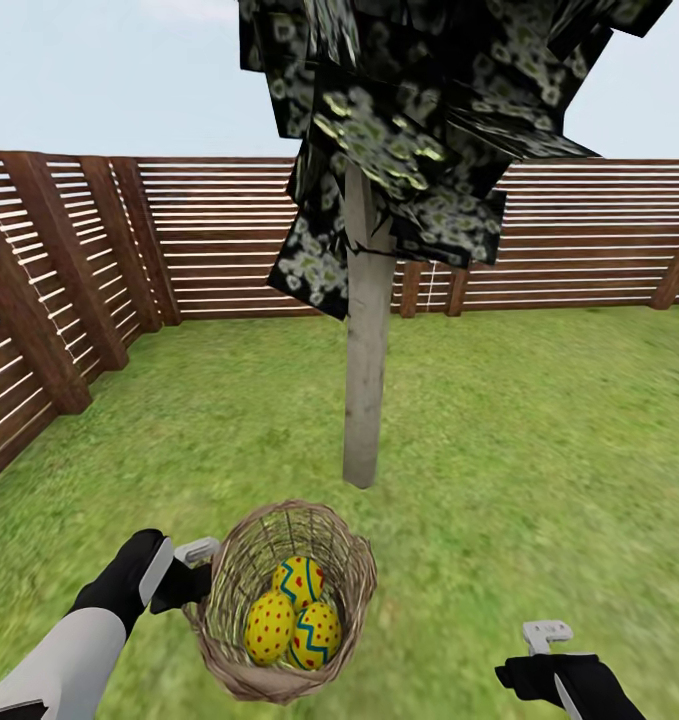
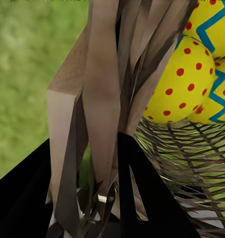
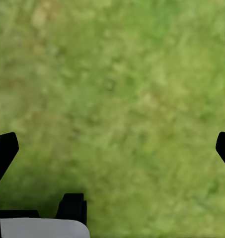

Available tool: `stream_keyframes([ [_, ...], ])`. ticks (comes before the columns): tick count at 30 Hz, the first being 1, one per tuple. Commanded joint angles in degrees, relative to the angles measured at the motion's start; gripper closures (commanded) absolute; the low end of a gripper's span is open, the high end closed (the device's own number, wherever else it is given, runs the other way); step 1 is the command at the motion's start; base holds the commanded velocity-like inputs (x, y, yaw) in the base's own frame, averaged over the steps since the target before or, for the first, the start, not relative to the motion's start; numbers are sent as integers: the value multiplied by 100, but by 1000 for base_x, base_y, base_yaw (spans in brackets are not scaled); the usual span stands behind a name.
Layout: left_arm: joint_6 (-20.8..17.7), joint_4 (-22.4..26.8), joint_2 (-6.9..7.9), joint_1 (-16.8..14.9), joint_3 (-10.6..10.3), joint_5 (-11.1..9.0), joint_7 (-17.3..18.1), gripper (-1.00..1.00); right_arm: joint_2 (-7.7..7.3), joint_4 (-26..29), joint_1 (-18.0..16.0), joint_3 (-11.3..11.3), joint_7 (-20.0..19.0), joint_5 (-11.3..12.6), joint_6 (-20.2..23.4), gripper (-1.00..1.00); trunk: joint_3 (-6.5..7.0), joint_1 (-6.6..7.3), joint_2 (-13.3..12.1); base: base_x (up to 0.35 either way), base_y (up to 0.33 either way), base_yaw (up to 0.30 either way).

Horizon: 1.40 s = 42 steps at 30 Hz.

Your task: Take the three Easter eggs out of the wicker basket on the lawn in the garden, then place them on the lawn next to a single tree (choose any tree) so that all three eggs are next to the same tree and none are left in the basket.

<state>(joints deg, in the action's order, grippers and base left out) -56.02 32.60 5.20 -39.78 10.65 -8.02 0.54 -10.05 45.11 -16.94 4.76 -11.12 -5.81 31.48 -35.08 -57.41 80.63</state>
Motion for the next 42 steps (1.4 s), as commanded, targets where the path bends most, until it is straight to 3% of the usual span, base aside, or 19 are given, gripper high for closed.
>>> stream_keyframes([
  [1, -30, 8, -2, -4, 22, -92, 8, 100, 3, 7, -2, 17, -49, -60, 25, -100, -24, -22, 45, 0, 0, 0],
  [42, -78, -43, 8, -4, 43, -95, 23, 100, 8, -11, -2, 17, -49, -60, 11, -100, -760, -923, 1689, 136, 0, 0],
])
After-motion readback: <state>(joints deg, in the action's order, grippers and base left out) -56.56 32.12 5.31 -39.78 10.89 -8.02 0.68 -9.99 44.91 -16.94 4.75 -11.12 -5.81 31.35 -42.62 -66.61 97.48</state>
